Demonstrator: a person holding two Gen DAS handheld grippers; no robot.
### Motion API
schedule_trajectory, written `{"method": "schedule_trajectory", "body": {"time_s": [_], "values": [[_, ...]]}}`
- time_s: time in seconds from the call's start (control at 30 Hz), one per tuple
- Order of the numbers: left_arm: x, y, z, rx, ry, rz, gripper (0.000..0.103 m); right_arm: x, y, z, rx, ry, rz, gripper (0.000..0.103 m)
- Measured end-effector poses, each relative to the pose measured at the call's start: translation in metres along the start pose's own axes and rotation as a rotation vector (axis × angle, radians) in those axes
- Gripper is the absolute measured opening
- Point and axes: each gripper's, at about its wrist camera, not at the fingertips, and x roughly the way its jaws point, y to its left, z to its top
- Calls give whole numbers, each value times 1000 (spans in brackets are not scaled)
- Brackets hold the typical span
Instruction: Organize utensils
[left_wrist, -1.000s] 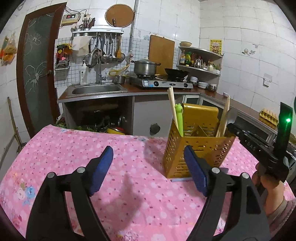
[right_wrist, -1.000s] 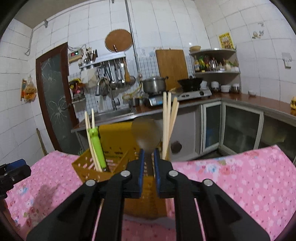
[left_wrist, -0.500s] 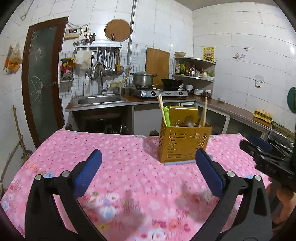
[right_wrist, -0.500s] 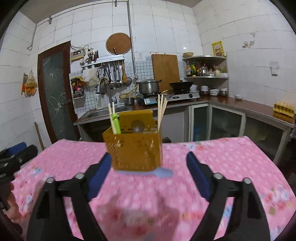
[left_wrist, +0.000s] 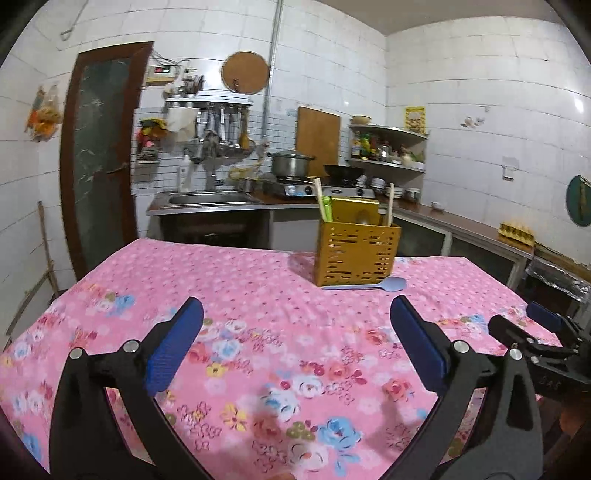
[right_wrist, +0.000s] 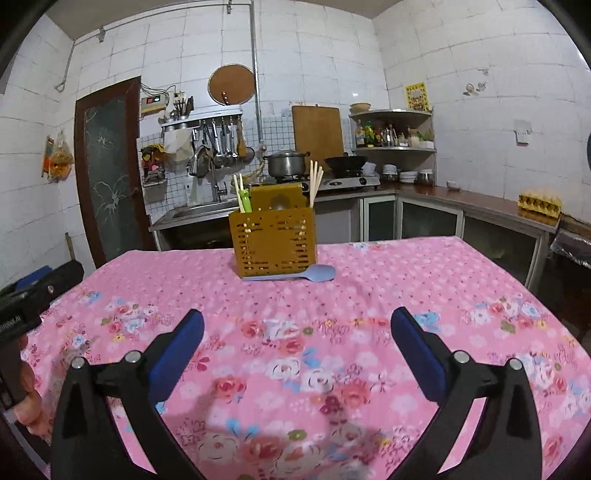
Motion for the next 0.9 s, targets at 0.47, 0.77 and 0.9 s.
{"method": "schedule_trajectory", "body": {"time_s": [0.47, 0.77, 0.9], "values": [[-5, -17, -33, 111, -57, 17, 98, -19, 12, -16, -69, -101, -81, 99], [-5, -19, -35, 121, -62, 8, 98, -20, 12, -19, -70, -107, -79, 99], [-7, -18, -36, 125, -71, 2, 98, -22, 11, -19, -66, -113, -81, 99]]}}
